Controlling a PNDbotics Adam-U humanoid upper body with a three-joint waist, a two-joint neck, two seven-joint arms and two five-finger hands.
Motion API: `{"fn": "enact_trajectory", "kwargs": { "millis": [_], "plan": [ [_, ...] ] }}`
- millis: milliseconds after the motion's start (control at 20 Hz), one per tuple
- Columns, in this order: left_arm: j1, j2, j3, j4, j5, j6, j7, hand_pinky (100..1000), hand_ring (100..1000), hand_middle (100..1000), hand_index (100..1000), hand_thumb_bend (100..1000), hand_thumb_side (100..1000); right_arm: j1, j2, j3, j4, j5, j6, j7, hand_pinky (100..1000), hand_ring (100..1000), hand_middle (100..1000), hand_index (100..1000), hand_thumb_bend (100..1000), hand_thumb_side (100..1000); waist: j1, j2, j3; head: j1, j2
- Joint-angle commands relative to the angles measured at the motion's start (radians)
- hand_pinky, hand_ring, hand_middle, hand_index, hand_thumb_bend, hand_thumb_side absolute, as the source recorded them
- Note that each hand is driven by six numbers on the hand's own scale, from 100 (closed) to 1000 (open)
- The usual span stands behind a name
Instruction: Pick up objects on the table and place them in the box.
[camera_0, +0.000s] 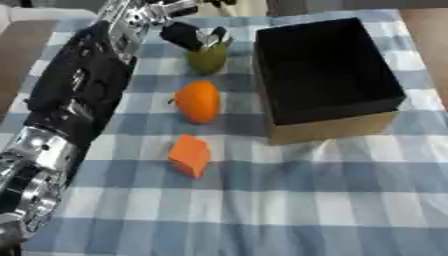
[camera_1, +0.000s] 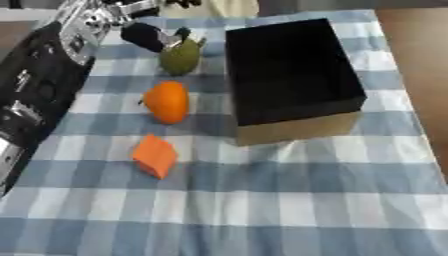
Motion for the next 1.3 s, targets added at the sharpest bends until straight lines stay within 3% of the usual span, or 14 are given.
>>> {"fn": "enact_trajectory", "kwargs": {
  "millis": [50, 150, 300, 700, 850, 1300],
  "plan": [
    [-0.031, 0.007, 0.013, 0.003, -0.003, -0.003, -0.024, 958, 902, 888, 955, 100, 367, -0.011, -0.03, -0.001, -0.01, -0.011, 0.0, 0.008, 905, 956, 438, 902, 100, 470, 0.01, -0.006, 0.0, 0.004, -0.013],
    [-0.031, 0.005, 0.013, 0.008, 0.008, 0.005, -0.039, 961, 905, 892, 958, 100, 313, -0.012, -0.029, 0.001, -0.01, -0.015, 0.003, 0.011, 906, 958, 438, 903, 100, 470, 0.01, -0.006, -0.001, 0.006, -0.015],
    [-0.033, 0.004, 0.013, 0.008, 0.013, 0.028, -0.053, 963, 908, 891, 958, 100, 158, -0.014, -0.026, 0.002, -0.01, -0.018, 0.006, 0.016, 906, 962, 434, 903, 100, 470, 0.01, -0.004, -0.003, 0.01, -0.018],
    [-0.041, 0.007, 0.024, -0.003, -0.007, 0.11, -0.014, 988, 936, 889, 961, 142, 112, -0.019, -0.016, 0.008, -0.01, -0.025, 0.016, 0.033, 909, 979, 430, 906, 100, 470, 0.013, 0.008, -0.015, 0.022, -0.031],
    [-0.044, 0.008, 0.029, -0.008, -0.021, 0.151, 0.028, 992, 945, 893, 958, 173, 209, -0.023, -0.013, 0.009, -0.01, -0.031, 0.02, 0.041, 910, 984, 429, 907, 100, 470, 0.015, 0.014, -0.02, 0.026, -0.037],
    [-0.055, 0.028, 0.033, -0.004, -0.126, 0.221, 0.094, 999, 961, 901, 965, 329, 349, -0.03, -0.007, 0.011, -0.01, -0.03, 0.025, 0.053, 912, 995, 421, 909, 100, 470, 0.021, 0.032, -0.031, 0.029, -0.042]
  ]
}}
